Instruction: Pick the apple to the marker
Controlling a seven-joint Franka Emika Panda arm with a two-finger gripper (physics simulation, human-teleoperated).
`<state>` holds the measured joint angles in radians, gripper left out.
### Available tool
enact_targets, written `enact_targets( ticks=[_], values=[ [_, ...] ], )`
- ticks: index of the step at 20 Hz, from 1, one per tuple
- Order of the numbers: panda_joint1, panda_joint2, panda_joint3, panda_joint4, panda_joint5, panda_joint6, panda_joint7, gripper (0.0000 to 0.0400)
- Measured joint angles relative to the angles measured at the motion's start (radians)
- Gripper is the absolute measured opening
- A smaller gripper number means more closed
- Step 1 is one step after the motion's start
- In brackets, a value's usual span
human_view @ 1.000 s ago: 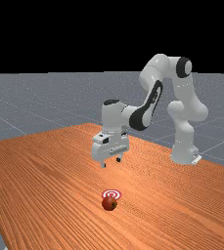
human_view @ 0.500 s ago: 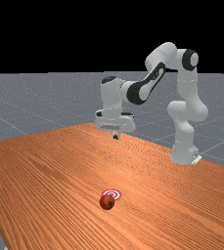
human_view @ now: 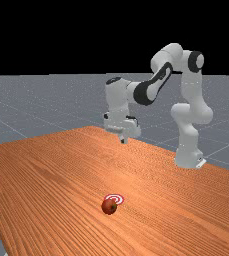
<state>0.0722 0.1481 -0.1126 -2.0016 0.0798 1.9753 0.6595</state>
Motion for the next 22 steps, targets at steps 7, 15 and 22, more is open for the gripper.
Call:
enact_targets(
  ticks=[7, 15, 22],
  values=[
    [0.038, 0.214, 0.061, 0.069, 0.103, 0.408, 0.006, 0.0388],
    [0.052, 0.446, 0.084, 0.139, 0.131, 0.533, 0.014, 0.04],
    [0.044, 0.59, 0.088, 0.251, 0.138, 0.584, 0.012, 0.04]
  ],
)
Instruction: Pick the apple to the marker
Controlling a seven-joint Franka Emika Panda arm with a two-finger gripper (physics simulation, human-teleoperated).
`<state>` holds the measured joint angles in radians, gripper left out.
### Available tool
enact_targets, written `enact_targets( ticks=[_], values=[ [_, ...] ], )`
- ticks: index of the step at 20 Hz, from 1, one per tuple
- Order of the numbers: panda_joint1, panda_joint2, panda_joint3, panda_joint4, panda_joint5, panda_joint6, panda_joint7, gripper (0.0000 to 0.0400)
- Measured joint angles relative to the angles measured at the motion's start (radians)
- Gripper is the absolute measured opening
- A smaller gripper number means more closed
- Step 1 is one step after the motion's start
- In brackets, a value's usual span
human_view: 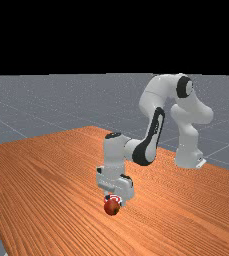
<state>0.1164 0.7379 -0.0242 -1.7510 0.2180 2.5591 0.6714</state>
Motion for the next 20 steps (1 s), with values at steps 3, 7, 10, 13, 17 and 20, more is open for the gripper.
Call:
enact_targets(
  ticks=[3, 7, 10, 13, 17, 20],
  values=[
    [0.005, 0.032, 0.001, 0.046, 0.001, -0.003, 0.009, 0.04],
    [0.005, 0.061, 0.001, 0.102, 0.001, -0.006, 0.016, 0.04],
    [0.014, 0.09, -0.01, 0.123, 0.01, 0.003, 0.057, 0.0275],
    [0.019, 0.085, -0.019, 0.116, 0.011, -0.001, 0.073, 0.0275],
    [0.012, 0.004, -0.055, -0.029, 0.001, 0.017, 0.076, 0.0275],
    [-0.001, -0.032, -0.095, -0.095, -0.013, 0.023, 0.079, 0.0275]
  ],
)
